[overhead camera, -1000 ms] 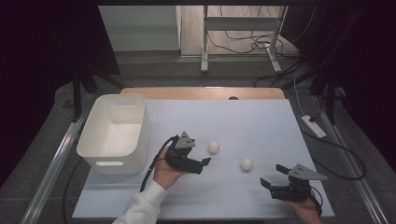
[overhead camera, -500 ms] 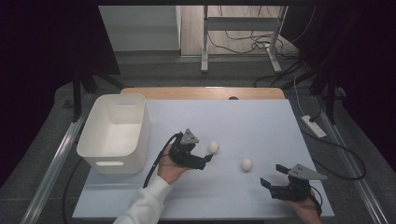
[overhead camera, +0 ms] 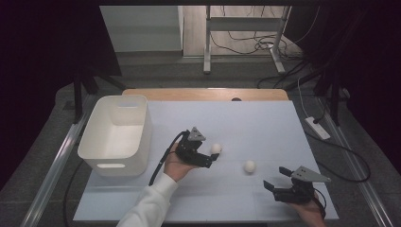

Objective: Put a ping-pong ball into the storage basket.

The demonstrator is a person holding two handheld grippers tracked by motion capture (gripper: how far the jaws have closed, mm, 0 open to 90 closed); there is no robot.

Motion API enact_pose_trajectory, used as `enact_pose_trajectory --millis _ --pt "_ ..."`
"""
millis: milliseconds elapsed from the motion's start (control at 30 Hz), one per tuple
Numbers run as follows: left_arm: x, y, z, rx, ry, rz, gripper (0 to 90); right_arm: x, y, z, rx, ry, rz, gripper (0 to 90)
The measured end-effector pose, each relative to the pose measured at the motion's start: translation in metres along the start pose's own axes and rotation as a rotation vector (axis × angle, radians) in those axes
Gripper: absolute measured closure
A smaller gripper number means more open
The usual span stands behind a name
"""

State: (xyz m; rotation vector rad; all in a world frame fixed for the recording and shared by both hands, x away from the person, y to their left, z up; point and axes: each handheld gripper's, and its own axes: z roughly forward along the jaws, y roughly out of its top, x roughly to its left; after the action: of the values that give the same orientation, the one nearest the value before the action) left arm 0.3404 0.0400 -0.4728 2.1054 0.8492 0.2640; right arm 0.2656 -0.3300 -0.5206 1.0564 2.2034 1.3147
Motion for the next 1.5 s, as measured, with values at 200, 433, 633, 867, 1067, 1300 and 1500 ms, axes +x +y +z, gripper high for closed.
enact_pose_trajectory --millis 200,433,633,867,1067,1300,1500 --pt "0.002 0.004 0.009 0.018 0.0 -0.003 11.2 0.0 0.0 0.0 0.0 0.0 0.0 12.1" --pt "0.005 0.006 0.015 0.029 0.004 -0.014 11.1 -0.001 0.0 0.0 0.0 0.0 0.0 12.1" --pt "0.007 0.008 0.019 0.036 0.002 -0.023 11.3 0.0 0.0 0.0 0.002 0.0 -0.002 12.2" --pt "0.011 0.011 0.026 0.064 0.012 -0.028 11.3 0.0 0.0 0.0 0.001 -0.001 -0.002 12.2" --pt "0.014 0.012 0.032 0.082 0.017 -0.032 11.5 0.0 0.0 0.0 0.0 0.0 -0.002 12.2" --pt "0.018 0.011 0.043 0.105 0.017 -0.046 11.6 0.0 0.0 0.0 -0.001 -0.003 -0.001 12.2" --pt "0.018 0.009 0.052 0.128 0.016 -0.051 11.7 0.0 0.0 0.0 0.0 -0.004 0.0 12.3"
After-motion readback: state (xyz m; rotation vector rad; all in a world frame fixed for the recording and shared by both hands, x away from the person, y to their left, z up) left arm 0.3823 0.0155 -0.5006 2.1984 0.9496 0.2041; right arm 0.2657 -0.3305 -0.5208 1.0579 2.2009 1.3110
